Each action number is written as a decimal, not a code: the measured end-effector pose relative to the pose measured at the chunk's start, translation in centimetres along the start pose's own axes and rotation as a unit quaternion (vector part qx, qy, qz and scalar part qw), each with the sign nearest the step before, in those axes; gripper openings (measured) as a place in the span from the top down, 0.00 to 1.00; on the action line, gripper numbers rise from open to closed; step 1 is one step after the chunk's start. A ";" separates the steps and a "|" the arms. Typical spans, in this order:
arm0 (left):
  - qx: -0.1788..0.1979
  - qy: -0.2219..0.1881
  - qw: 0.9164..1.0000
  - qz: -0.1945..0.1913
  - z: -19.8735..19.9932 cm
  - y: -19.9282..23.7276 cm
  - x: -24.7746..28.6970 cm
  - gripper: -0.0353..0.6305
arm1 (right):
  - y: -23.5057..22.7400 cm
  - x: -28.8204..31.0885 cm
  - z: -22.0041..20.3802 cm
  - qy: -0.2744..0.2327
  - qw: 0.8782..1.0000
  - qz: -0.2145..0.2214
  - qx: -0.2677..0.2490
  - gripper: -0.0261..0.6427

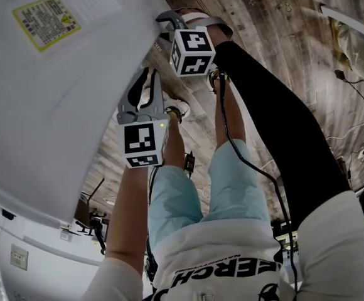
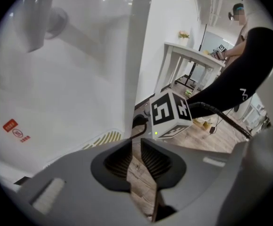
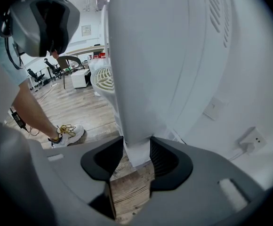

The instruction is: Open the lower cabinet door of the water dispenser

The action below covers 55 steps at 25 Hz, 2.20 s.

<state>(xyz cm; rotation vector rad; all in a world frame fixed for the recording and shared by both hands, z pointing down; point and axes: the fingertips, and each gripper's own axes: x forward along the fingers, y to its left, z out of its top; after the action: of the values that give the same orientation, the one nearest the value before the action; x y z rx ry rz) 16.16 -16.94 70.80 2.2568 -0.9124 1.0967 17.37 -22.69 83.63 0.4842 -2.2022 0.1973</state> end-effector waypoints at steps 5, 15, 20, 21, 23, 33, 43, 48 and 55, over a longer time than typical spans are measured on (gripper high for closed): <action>0.004 0.002 1.000 -0.002 -0.3 0.0 -0.2 0.86 | 0.0 0.0 0.0 0.001 1.000 -0.002 0.009 0.70; 0.014 -0.008 1.000 -0.003 0.6 0.2 0.1 0.86 | 0.1 0.0 0.0 0.003 1.000 -0.005 0.008 0.71; 0.010 -0.010 1.000 -0.004 0.6 0.0 -0.2 0.86 | 0.2 -0.1 -0.1 0.004 1.000 -0.005 0.011 0.71; 0.008 -0.008 1.000 -0.004 0.4 0.0 -0.2 0.86 | 0.2 -0.1 -0.1 0.004 1.000 -0.005 0.012 0.71; 0.004 -0.005 1.000 -0.002 0.1 0.0 -0.3 0.86 | 0.2 -0.1 -0.1 0.003 1.000 -0.007 0.015 0.71; 0.004 -0.004 1.000 0.012 -0.4 1.3 -0.9 0.86 | 0.3 -0.2 -0.1 0.000 1.000 -0.013 0.026 0.71; -0.014 -0.004 1.000 0.013 -1.4 1.3 -1.5 0.86 | 1.9 -0.2 -0.9 0.002 0.999 0.004 0.034 0.70; -0.014 -0.009 1.000 0.015 -1.3 1.2 -1.8 0.86 | 3.9 -0.1 -1.8 0.015 0.999 0.008 0.036 0.71; -0.026 -0.014 0.999 0.026 -2.1 2.0 -3.0 0.86 | 4.2 0.2 -1.8 0.030 0.999 -0.002 0.043 0.70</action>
<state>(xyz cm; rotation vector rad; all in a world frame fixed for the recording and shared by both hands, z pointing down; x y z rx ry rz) 12.26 -15.86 69.85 2.2239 -1.0039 1.0535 16.89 -18.32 85.01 0.5222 -2.1418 0.3012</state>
